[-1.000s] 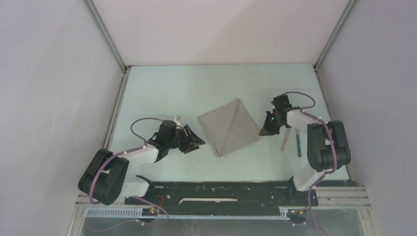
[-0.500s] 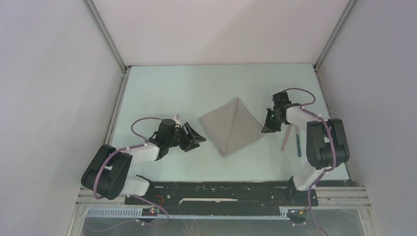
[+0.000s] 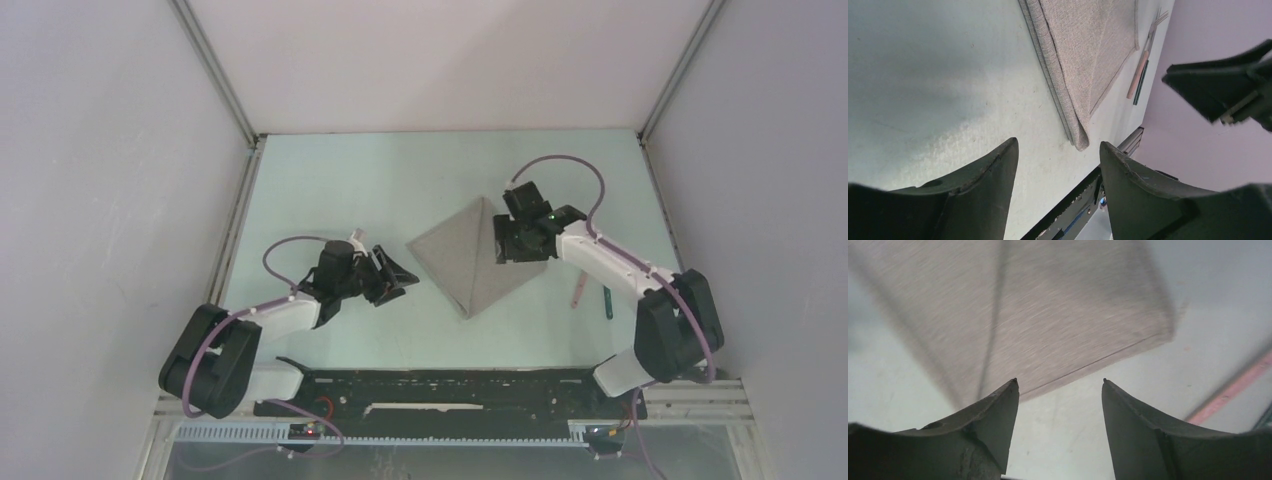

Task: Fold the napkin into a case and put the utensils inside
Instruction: Move the upper triangle-folded napkin to the center of the board, then pick up the upper triangle-folded napkin from the center of the board.

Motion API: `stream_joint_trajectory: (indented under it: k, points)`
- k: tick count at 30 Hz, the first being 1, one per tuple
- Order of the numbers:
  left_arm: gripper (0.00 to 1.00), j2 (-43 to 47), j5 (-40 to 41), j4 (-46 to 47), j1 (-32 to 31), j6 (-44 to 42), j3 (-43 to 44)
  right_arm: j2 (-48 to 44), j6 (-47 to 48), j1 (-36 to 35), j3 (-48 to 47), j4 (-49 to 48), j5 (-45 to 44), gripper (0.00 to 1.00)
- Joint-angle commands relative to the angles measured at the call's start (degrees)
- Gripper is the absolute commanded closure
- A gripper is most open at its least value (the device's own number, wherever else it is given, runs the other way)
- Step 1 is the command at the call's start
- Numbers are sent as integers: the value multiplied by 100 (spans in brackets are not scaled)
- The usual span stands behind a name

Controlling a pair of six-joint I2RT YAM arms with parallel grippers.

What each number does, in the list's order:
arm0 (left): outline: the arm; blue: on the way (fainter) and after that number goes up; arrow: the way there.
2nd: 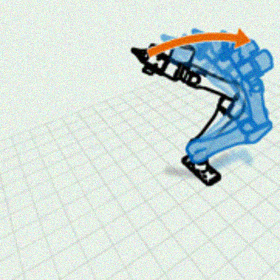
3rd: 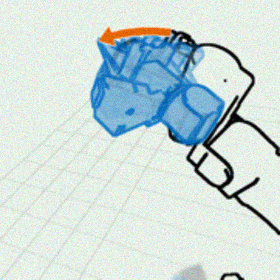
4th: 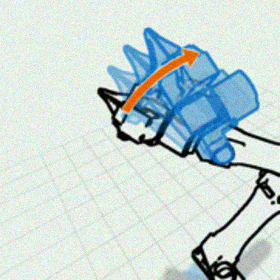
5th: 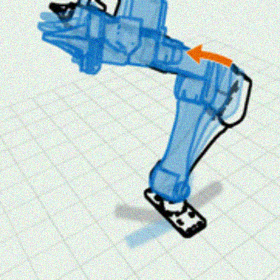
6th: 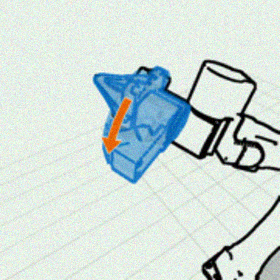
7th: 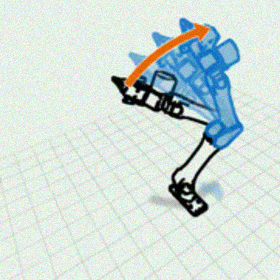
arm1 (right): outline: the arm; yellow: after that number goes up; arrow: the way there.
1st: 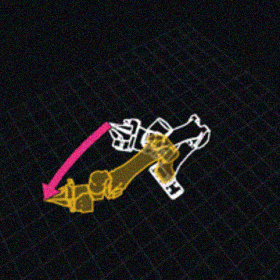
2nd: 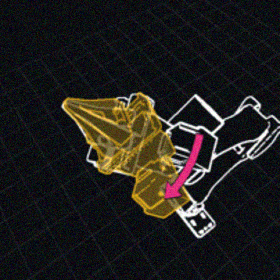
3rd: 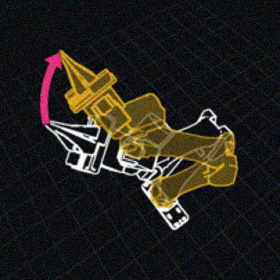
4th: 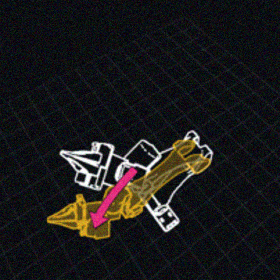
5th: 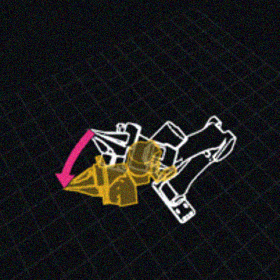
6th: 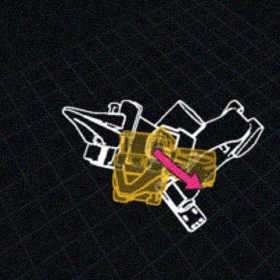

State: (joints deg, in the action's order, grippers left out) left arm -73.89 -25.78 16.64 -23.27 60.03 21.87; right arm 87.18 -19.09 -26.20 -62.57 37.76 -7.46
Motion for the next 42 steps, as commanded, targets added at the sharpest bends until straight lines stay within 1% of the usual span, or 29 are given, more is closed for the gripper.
stream_joint_trajectory:
  k: [1,3,4,5,7,8,10,11,15,17,23,28,31,37,40,42]
  points:
    - [34,155,-58,12,33,-75,100,-500,552,-1007,46,-81,621,28]
    - [34,172,-61,41,28,-61,107,-471,735,-1554,45,-306,859,30]
    - [34,185,-62,55,32,-47,107,-401,746,-1767,43,-400,1044,34]
    - [34,215,-69,53,32,-44,108,-297,693,-1914,43,-497,1218,45]
    - [34,270,-66,24,37,-63,102,-8,448,-2132,-35,-517,1300,60]
    - [34,289,-56,-22,38,-80,103,144,355,-2210,-80,-490,1341,61]
    - [34,311,-51,-57,40,-105,99,344,194,-2386,-95,-521,1184,55]
    - [34,315,-50,-56,41,-111,93,437,157,-2459,-96,-536,1136,54]
    - [34,263,-61,-27,71,-115,89,712,231,-2808,-108,-555,762,56]
    - [34,230,-84,-17,84,-123,98,811,283,-2859,-128,-491,420,56]
    - [34,174,-61,34,102,-124,47,984,380,-2897,-127,-371,63,56]
    - [34,147,-58,64,112,-101,43,925,437,-3039,-129,-411,-161,55]
    - [34,153,-62,50,127,-107,54,764,508,-3162,-143,-420,-116,54]
    - [35,180,-50,41,138,-120,40,539,506,-3182,-146,-380,-162,52]
    - [35,191,-41,41,147,-106,28,617,618,-3152,-187,-439,-240,46]
    - [35,206,-41,39,168,-106,35,756,665,-3134,-319,-352,-392,45]
